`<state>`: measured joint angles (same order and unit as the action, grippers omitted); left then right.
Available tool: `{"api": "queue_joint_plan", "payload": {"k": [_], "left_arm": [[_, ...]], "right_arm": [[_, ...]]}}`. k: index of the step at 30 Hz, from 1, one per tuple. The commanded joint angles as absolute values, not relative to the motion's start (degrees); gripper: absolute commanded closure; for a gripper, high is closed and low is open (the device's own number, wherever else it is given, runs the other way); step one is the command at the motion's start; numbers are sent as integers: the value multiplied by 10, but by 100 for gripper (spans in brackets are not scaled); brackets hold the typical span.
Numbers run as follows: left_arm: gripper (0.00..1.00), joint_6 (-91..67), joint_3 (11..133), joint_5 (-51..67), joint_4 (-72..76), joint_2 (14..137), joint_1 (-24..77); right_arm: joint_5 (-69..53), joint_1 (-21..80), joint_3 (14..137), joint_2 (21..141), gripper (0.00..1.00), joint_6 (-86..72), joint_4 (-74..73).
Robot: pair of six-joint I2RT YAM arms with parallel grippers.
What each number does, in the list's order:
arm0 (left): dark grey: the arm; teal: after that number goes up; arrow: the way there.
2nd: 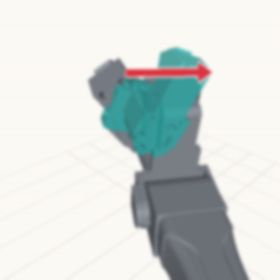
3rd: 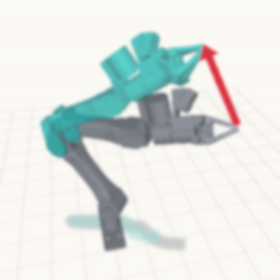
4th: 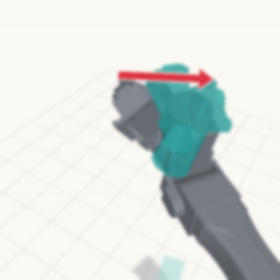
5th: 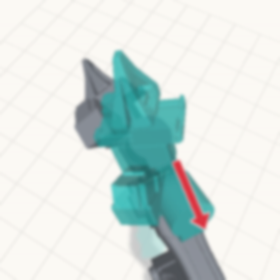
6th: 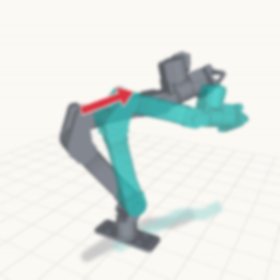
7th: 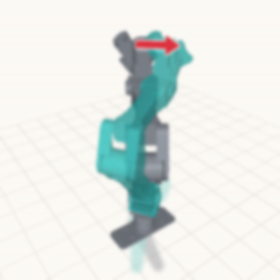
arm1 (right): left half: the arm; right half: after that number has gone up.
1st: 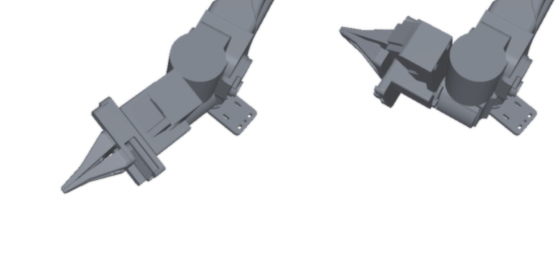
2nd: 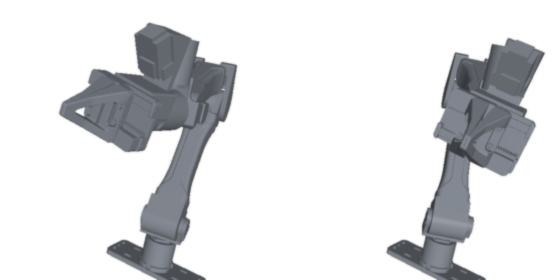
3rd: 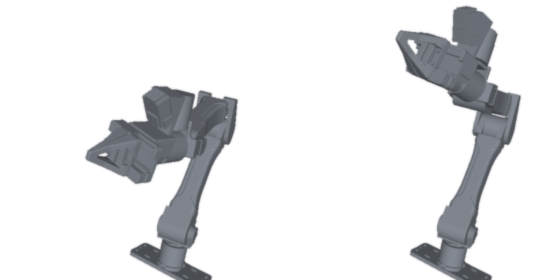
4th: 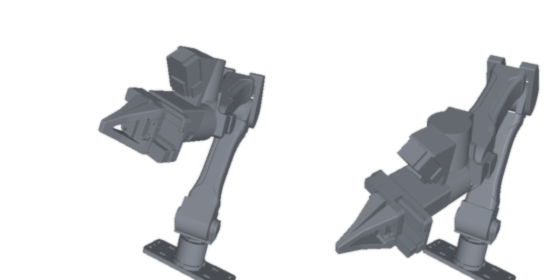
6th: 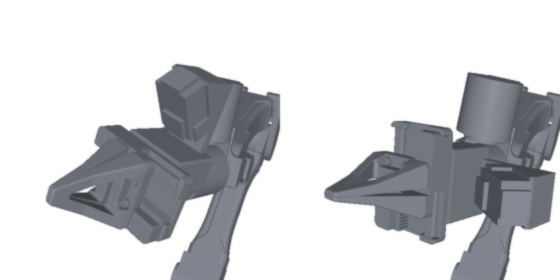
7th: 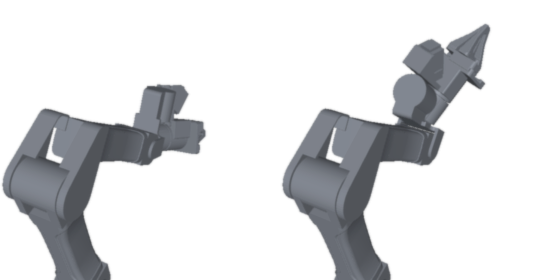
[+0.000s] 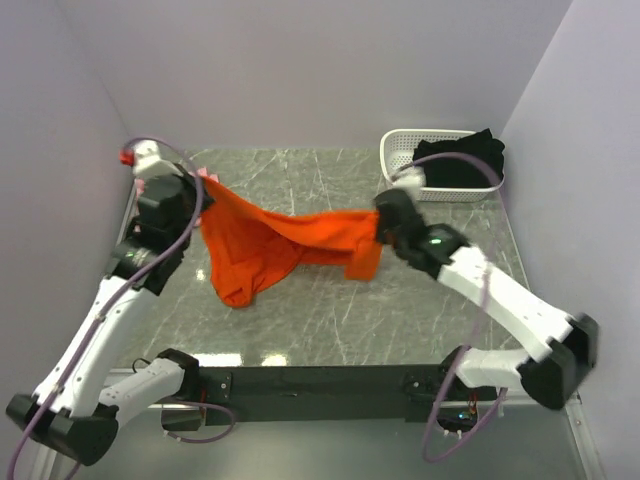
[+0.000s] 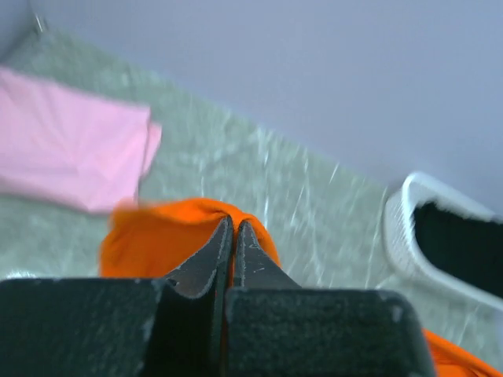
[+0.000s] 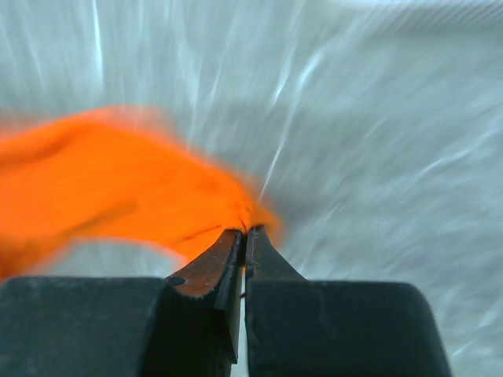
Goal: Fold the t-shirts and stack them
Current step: Flatten the tshirt out
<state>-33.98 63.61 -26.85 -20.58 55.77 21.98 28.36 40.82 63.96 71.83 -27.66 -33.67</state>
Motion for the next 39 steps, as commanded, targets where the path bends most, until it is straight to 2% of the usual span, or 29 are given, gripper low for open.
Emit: {"api": "queue_joint_plan", "payload": {"k": [1, 5, 9, 10, 11, 12, 14, 15, 19, 26, 33, 39], "left_arm": [[99, -290, 706, -293, -228, 539, 199], [100, -276, 741, -324, -254, 518, 189], [100, -284, 715, -293, -251, 477, 188], [99, -289, 708, -281, -257, 468, 188], [99, -298, 689, -254, -264, 463, 189], [99, -302, 678, -233, -265, 461, 188], [99, -314, 637, -204, -261, 455, 189], [99, -316, 623, -192, -258, 455, 189], [99, -332, 563, -138, -236, 478, 188], [99, -338, 520, -136, -210, 530, 189], [99, -333, 520, -134, -214, 527, 189], [99, -334, 518, -124, -213, 529, 189]], "right_arm": [[357, 354, 691, 617, 100, -217, -387], [365, 289, 698, 560, 100, -197, -399], [347, 255, 646, 531, 100, -206, -406], [338, 252, 634, 528, 93, -214, -408], [336, 247, 609, 528, 74, -224, -410], [334, 246, 597, 529, 64, -229, -410], [330, 246, 577, 533, 47, -237, -409], [323, 247, 562, 533, 45, -242, -403], [236, 248, 522, 537, 43, -244, -363], [103, 296, 437, 585, 43, -267, -273], [92, 348, 390, 664, 43, -322, -246], [70, 359, 336, 669, 43, -365, -207]]}}
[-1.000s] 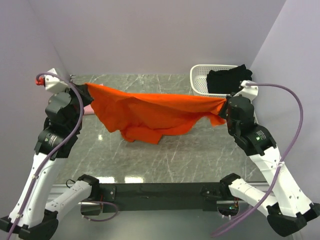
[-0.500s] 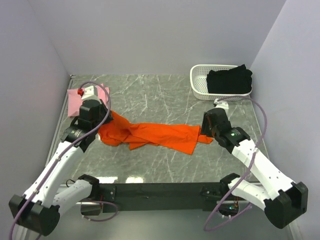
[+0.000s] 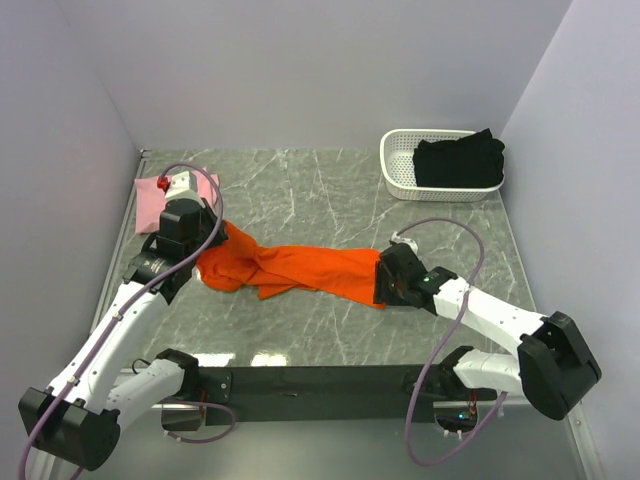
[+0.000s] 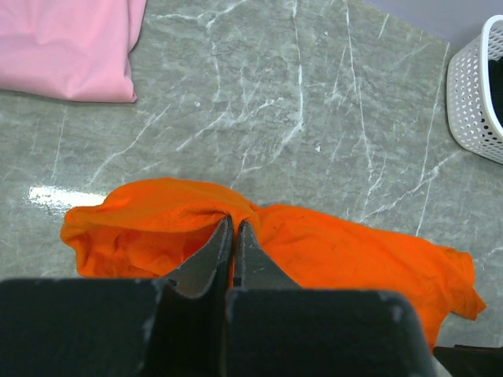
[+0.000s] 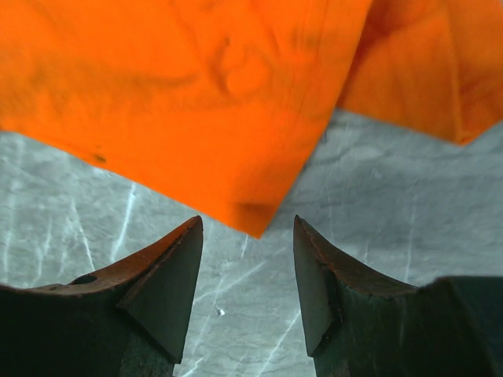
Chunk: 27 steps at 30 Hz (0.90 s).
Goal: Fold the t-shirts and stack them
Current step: Flatten the tshirt out
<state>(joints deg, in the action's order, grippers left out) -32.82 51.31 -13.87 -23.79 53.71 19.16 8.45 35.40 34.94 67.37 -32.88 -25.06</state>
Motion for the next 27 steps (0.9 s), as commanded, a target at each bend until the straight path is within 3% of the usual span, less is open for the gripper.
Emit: {"api": "queue_joint_plan", "payload": {"k": [1, 14, 22, 23, 26, 27], "left_arm": [[99, -334, 518, -123, -212, 528, 189], [99, -332, 518, -120, -214, 532, 189], [100, -331, 520, -119, -214, 528, 189], [99, -331, 520, -118, -214, 528, 189], [99, -330, 520, -116, -213, 529, 189], [99, -330, 520, -115, -212, 530, 189]], "right_arm": [[64, 360, 331, 671, 43, -367, -202], [66, 372, 309, 753, 45, -389, -154], [103, 382, 307, 753, 57, -400, -201], [107, 385, 304, 745, 60, -404, -205], [108, 386, 297, 730, 81, -411, -217], [109, 387, 295, 725, 93, -412, -219]]}}
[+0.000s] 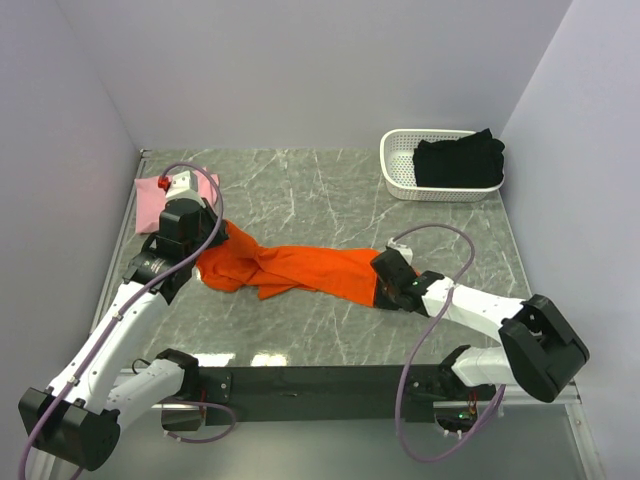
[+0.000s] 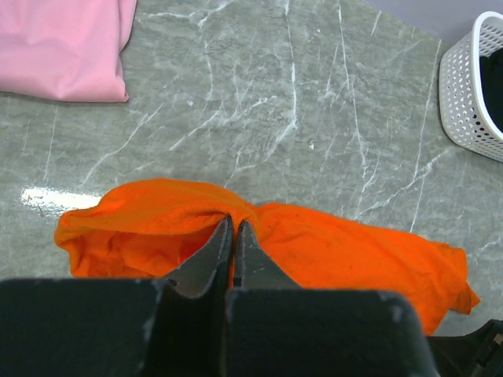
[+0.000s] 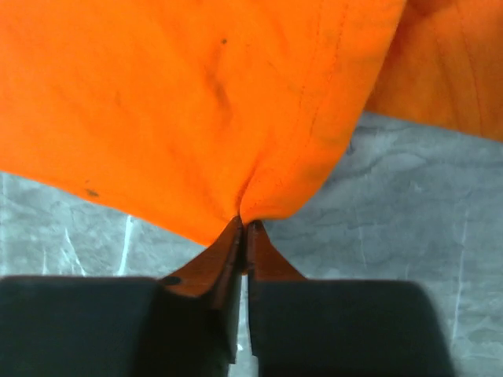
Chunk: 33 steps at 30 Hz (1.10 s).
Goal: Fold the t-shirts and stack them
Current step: Flatten the tshirt out
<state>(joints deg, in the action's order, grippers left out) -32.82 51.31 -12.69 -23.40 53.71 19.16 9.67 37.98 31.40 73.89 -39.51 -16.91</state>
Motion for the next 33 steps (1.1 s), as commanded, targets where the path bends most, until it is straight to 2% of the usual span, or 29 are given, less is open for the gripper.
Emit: {"api": "queue_joint_plan", "payload": {"k": [1, 9, 14, 23, 33], "left_arm": [[99, -330, 521, -115, -211, 530, 189], [99, -323, 537, -131, -210, 511, 189], [99, -303, 575, -121, -211, 478, 189], [99, -291, 786, 8, -207, 468, 189], [99, -283, 1055, 189, -248, 524, 189]], "right_arm": [[108, 388, 294, 721, 99, -413, -224], [158, 388, 357, 614, 100, -377, -293], [227, 388, 493, 542, 100, -324, -372], [288, 388, 789, 537, 100, -197, -465], [169, 388, 1125, 550, 100, -94, -554]]}}
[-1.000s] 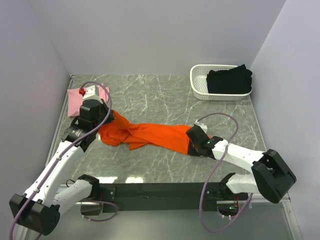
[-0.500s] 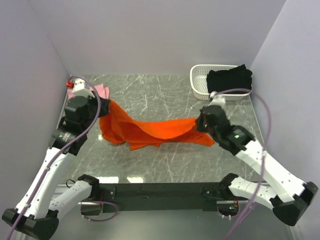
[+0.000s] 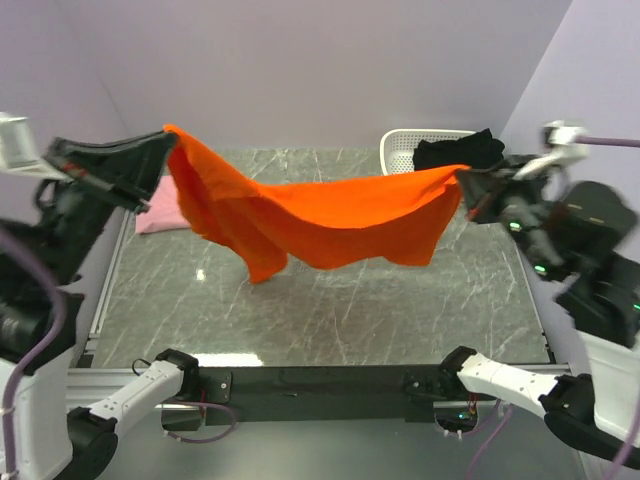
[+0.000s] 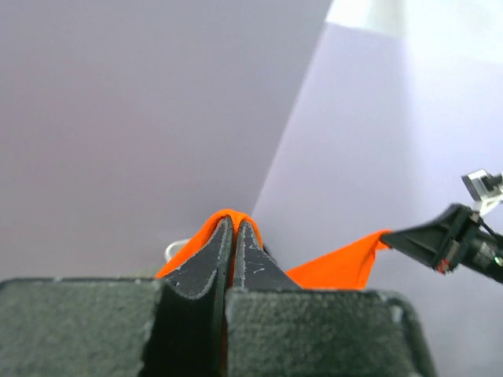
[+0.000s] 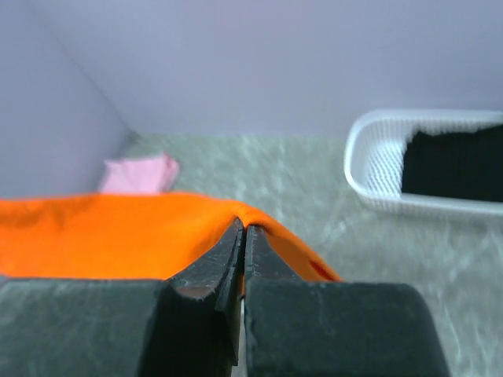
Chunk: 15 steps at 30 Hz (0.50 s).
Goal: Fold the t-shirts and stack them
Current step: Flatten the tshirt out
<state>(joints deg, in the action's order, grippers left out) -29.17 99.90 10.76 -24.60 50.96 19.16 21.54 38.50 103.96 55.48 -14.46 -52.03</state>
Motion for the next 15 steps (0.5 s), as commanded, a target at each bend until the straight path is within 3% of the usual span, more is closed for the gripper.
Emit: {"api": "queue_joint_plan", "payload": {"k": [1, 5, 10, 15], "left_arm": [[99, -284, 1071, 199, -252, 527, 189], [100, -309, 1097, 235, -240, 509, 189], [99, -348, 1080, 273, -201, 477, 189], [100, -347, 1031, 232, -185, 477, 189]], "right_arm": [[157, 388, 1148, 551, 100, -91, -560], [110, 388, 1236, 550, 100, -85, -585], [77, 388, 1211, 512, 100, -92, -568], [121, 388, 1161, 500, 100, -100, -543]]}}
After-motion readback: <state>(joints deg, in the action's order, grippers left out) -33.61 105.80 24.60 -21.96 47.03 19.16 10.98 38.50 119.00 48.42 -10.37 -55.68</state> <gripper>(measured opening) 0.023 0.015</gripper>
